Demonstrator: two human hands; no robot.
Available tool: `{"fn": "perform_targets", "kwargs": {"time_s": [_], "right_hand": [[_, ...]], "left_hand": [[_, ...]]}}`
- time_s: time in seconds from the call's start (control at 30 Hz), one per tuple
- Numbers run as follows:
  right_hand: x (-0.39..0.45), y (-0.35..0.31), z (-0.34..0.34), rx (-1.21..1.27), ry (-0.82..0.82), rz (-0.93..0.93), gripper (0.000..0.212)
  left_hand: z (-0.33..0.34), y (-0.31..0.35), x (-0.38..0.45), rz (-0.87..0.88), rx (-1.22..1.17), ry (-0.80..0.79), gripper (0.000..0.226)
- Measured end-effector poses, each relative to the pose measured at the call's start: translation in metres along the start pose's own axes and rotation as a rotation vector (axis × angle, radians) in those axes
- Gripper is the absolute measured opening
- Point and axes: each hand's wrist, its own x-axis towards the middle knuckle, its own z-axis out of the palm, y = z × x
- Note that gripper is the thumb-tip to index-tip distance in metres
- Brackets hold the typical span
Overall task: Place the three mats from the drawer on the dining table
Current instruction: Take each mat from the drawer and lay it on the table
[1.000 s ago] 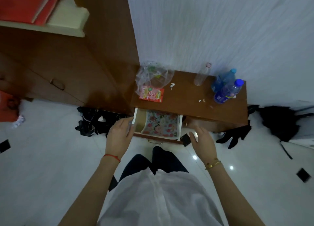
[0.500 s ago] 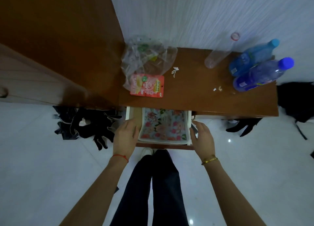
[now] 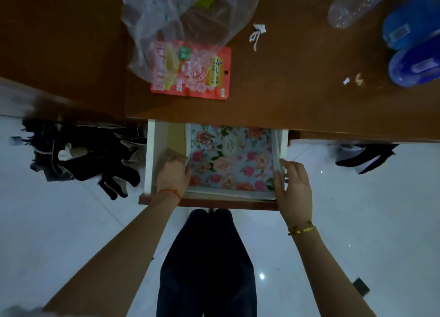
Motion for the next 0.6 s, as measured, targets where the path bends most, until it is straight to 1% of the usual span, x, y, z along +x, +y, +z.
{"fn": "perform_targets", "kwargs": {"time_s": [0.07,0.13,0.2,0.27,0.33,0.4,0.47,0.6], "right_hand": [[0.002,0.004,0.005,-0.004,0.011,0.008,0.033],[0.007,0.004,0.009,-0.009,0.018,0.020,0.034],[0.010,0.002,0.013,-0.020,0.025,0.012,0.034],[0.012,-0.001,0.015,-0.017,0.032,0.024,0.035],[0.013,-0.005,0.015,0.029,0.027,0.090,0.037],[0.013,-0.008,0.014,0.108,0.014,0.169,0.038],[0.013,-0.011,0.012,0.190,-0.006,0.225,0.035],[0.015,-0.014,0.005,0.146,-0.081,0.223,0.019]], "left_hand": [[0.012,-0.003,0.008,-0.048,0.006,-0.032,0.028],[0.019,-0.004,0.016,-0.092,0.001,-0.076,0.034],[0.026,-0.007,0.022,-0.132,-0.037,-0.131,0.040],[0.029,-0.008,0.025,-0.168,-0.080,-0.166,0.042],[0.029,-0.010,0.026,-0.212,-0.141,-0.173,0.044],[0.025,-0.009,0.024,-0.236,-0.209,-0.164,0.040],[0.015,-0.004,0.017,-0.227,-0.264,-0.153,0.036],[-0.008,-0.004,-0.002,-0.197,-0.375,-0.172,0.037]]}}
